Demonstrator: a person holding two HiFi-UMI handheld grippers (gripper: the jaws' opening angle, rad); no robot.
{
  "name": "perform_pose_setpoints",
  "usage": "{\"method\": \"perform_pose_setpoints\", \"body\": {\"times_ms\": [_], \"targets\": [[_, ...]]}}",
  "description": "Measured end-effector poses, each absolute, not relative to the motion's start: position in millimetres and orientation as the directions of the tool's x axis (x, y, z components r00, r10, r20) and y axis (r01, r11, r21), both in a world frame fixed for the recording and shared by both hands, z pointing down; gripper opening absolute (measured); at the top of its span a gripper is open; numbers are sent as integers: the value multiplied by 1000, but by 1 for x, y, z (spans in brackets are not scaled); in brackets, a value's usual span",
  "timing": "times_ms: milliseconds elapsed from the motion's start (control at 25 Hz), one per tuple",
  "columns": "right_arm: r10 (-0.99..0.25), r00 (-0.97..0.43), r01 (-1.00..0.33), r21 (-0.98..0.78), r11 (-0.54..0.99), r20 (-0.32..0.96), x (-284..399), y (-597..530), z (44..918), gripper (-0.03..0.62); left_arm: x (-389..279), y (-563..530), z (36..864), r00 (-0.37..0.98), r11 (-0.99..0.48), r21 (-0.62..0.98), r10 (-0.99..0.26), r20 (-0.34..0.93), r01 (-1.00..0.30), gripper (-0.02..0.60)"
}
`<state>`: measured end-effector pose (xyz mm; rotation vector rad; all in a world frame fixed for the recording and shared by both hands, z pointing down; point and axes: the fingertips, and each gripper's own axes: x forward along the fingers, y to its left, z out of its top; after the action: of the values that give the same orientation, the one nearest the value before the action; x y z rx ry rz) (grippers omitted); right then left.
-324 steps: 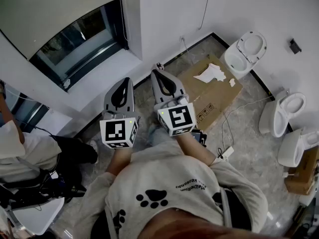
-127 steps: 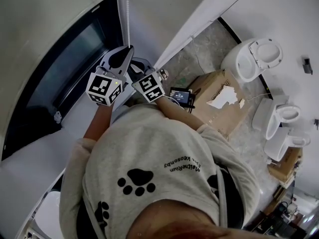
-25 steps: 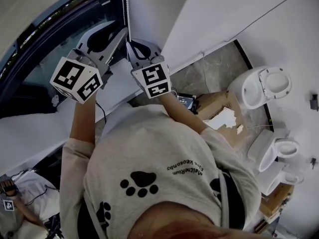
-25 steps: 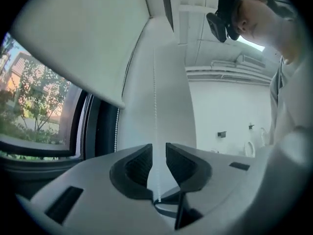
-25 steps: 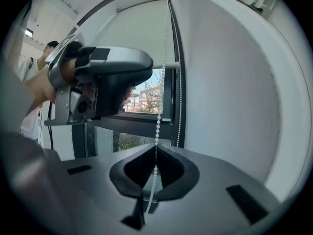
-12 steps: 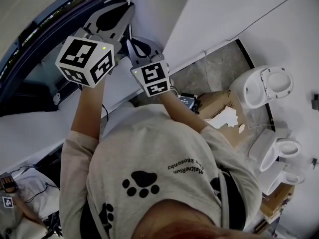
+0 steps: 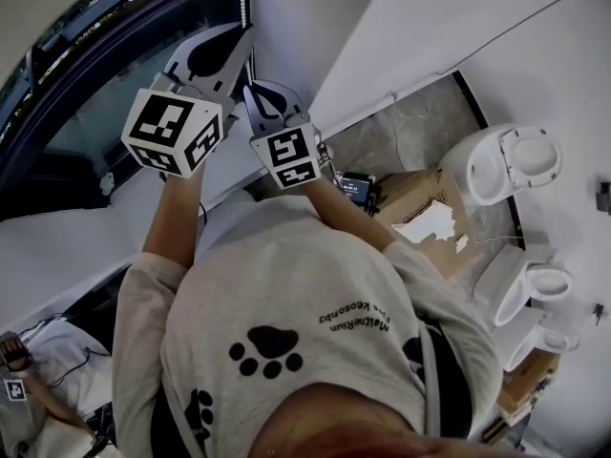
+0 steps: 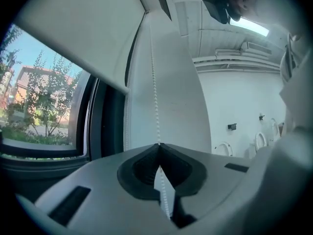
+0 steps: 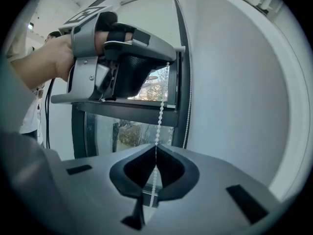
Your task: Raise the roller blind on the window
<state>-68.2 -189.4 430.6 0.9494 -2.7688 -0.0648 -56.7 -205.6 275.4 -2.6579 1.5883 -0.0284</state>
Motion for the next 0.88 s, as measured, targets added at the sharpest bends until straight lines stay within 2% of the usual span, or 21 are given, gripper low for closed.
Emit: {"method": "perform_pose_setpoints", "body": {"times_ms": [880], "targets": [[-570, -679, -621, 51, 782, 463, -52, -178, 579, 9, -51, -191, 426, 506, -502, 66, -850, 147, -863, 9]]}}
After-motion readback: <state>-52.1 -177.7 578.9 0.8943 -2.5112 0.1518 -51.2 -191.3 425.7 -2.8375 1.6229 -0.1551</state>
